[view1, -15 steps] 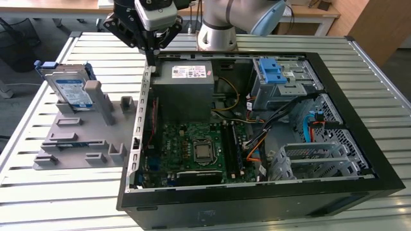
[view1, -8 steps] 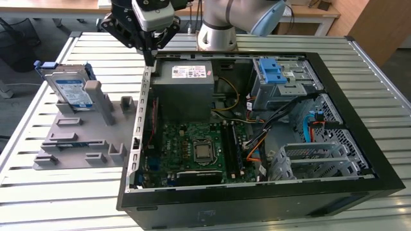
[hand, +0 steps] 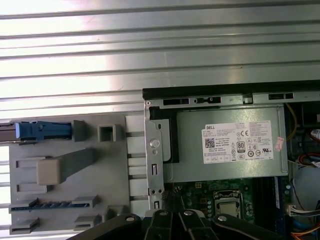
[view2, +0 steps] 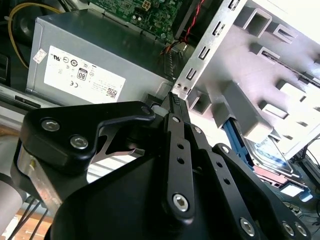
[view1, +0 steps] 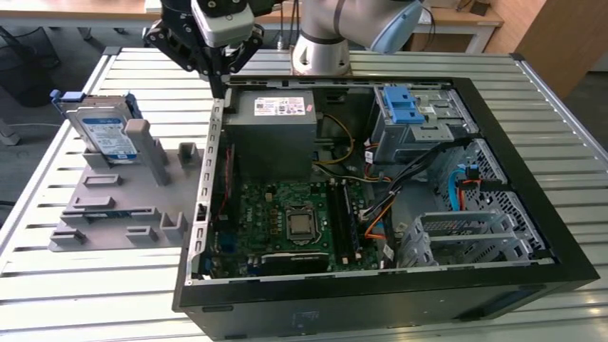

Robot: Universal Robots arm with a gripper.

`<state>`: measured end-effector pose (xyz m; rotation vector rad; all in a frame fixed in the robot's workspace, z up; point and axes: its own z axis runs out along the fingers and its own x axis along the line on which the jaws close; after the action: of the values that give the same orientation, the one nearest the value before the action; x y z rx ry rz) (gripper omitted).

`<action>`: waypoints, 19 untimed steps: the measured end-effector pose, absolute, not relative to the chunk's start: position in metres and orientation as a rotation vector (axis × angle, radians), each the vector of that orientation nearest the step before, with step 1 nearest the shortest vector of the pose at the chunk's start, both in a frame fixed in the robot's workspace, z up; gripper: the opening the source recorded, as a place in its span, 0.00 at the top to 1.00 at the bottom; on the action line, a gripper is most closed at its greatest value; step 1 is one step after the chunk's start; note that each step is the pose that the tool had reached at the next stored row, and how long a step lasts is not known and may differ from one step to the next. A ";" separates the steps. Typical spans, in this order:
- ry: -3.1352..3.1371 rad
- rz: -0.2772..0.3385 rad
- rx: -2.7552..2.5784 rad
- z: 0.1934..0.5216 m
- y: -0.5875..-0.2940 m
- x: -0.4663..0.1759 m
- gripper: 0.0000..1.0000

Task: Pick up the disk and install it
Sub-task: 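Reach for the disk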

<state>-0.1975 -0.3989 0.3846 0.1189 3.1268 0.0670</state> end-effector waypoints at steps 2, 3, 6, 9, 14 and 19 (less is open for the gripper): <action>3.127 0.067 0.119 0.384 -0.399 -0.198 0.89; 3.128 0.067 0.119 0.384 -0.399 -0.199 0.89; 3.129 0.067 0.119 0.384 -0.399 -0.200 0.89; 3.130 0.067 0.119 0.384 -0.399 -0.201 0.89; 3.131 0.067 0.119 0.383 -0.399 -0.203 0.89; 3.133 0.067 0.119 0.383 -0.399 -0.205 0.89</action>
<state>-0.2053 -0.3989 0.3828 0.1195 3.1329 0.0669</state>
